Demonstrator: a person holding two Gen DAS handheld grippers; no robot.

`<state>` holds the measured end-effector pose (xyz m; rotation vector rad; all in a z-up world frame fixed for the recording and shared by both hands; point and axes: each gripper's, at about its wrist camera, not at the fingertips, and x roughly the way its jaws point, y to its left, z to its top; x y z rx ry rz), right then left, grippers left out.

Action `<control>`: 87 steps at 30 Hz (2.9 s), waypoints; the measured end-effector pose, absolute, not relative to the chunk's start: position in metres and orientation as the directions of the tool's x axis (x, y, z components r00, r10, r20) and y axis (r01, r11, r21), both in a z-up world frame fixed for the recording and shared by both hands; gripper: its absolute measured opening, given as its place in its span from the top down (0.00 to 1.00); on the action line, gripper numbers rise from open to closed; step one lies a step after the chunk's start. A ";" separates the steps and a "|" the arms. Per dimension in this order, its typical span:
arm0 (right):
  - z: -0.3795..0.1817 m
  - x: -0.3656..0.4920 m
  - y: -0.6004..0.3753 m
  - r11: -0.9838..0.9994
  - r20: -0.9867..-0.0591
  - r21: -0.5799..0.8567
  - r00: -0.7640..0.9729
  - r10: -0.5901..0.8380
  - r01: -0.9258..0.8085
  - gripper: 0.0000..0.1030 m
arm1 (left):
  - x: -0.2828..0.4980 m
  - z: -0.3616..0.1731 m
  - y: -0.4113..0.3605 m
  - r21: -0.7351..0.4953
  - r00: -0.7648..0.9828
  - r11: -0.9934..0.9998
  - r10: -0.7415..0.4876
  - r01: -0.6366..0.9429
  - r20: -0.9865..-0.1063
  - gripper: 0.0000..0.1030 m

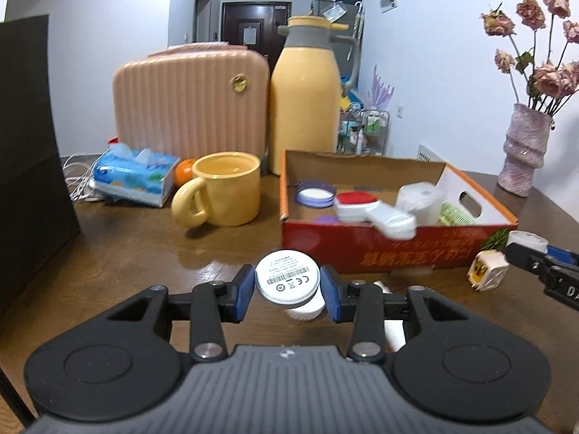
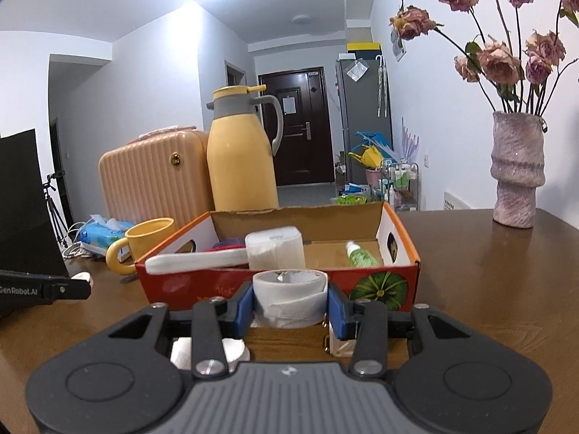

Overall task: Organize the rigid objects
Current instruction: 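Lift and carry the white cap and white disc toward the box with both tools, then lower the white cap and disc into the box and open both tools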

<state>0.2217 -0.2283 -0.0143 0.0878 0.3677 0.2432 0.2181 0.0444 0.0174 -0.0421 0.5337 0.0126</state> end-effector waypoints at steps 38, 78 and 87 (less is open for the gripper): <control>0.009 0.326 -0.239 0.978 -0.279 0.152 0.943 0.180 -0.142 0.60 | 0.328 0.050 -0.017 -0.031 0.906 0.999 0.002 -0.016 -0.424 0.61; -0.011 0.390 -0.234 0.985 -0.389 0.116 0.907 0.164 -0.128 0.54 | 0.411 0.032 -0.020 0.017 0.864 1.000 0.015 -0.007 -0.503 0.33; -0.007 0.383 -0.236 0.992 -0.359 0.100 0.927 0.112 -0.081 0.00 | 0.400 0.038 -0.020 0.029 0.891 0.998 0.057 -0.050 -0.451 0.00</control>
